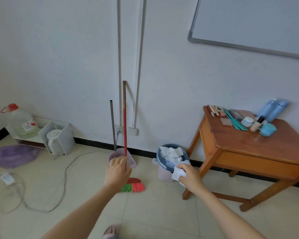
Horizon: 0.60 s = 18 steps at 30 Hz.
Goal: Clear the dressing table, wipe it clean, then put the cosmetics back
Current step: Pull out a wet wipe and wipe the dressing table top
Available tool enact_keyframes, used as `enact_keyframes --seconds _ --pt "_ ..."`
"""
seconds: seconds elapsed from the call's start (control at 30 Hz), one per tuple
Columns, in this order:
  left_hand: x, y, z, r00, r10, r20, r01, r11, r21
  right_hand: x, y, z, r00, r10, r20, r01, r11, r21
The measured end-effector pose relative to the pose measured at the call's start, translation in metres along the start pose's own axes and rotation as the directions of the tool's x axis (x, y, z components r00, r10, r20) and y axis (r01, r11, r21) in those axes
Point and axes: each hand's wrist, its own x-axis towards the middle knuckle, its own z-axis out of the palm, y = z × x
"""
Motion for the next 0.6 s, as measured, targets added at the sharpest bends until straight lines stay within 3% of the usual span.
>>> enact_keyframes --seconds 0.17,0.37,0.6 --pt "0.103 -0.021 -0.001 0.998 0.002 0.060 0.000 0.999 -0.037 0.081 -0.013 0.000 0.996 0.086 -0.017 -0.087 0.996 -0.027" --pt "0.209 -0.006 -0.006 0.984 0.128 0.126 -0.126 0.992 -0.021 0.155 -0.021 -0.017 0.965 0.231 -0.121 -0.230 0.973 0.024" --pt "0.276 0.019 0.035 0.954 0.168 0.250 -0.179 0.984 0.022 0.212 0.015 -0.010 0.927 0.358 -0.111 -0.349 0.932 0.092"
